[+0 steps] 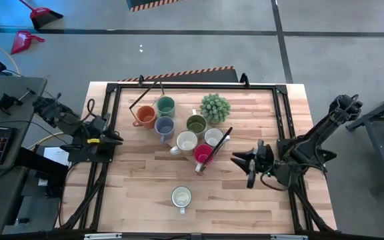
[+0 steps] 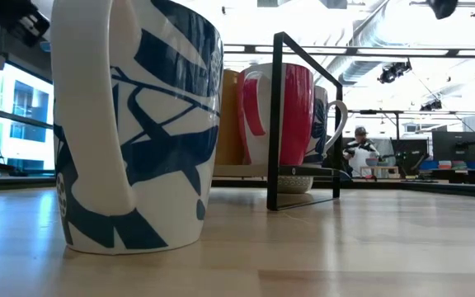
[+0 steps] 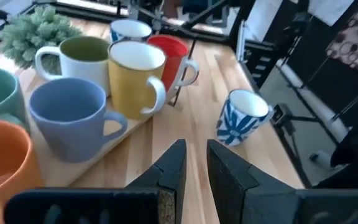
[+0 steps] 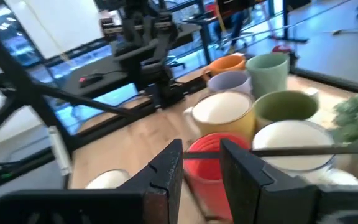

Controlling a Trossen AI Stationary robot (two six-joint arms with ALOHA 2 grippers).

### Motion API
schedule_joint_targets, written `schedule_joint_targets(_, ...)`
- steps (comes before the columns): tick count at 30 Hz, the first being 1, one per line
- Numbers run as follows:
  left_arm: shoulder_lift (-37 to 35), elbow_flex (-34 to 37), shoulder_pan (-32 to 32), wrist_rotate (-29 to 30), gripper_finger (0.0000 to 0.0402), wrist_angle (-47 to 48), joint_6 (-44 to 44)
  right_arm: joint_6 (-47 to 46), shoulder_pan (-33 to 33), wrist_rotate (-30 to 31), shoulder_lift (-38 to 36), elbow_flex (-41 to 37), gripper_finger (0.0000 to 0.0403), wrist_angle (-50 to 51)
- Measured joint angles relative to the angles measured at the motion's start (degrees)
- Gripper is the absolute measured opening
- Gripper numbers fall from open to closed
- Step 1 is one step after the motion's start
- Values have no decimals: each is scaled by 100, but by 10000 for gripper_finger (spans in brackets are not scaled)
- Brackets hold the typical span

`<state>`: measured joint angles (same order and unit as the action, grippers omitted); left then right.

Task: Place coffee mugs
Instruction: Put the blue patterned mug on the shelf

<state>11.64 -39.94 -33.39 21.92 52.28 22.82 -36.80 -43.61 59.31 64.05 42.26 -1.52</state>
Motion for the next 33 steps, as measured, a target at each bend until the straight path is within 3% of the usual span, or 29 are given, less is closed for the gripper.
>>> schedule_joint_targets(8,234,63,3,-22,51,-358,-155,265,730,-409,0,0,87,20)
schedule_joint_targets(12,520,83,3,871,51,-1435,-1843,346,1104,-469,0,0,87,40)
schedule_joint_targets(15,592,67,31,1165,51,-2243,-2120,468,1321,-1010,-15,0,87,46)
schedule_joint_targets(21,745,69,444,1160,51,-2122,-1749,1006,1708,-2508,-193,0,87,79)
schedule_joint_targets(25,1006,87,962,585,51,-2041,-1737,1452,1994,-3264,-397,0,87,62)
schedule_joint_targets(29,1235,91,1693,2,51,-2117,-1745,1781,2269,-3445,-570,2,87,62)
schedule_joint_targets(33,1307,698,2510,-1017,46,-3160,-1780,1905,2484,-3648,-645,2,87,116)
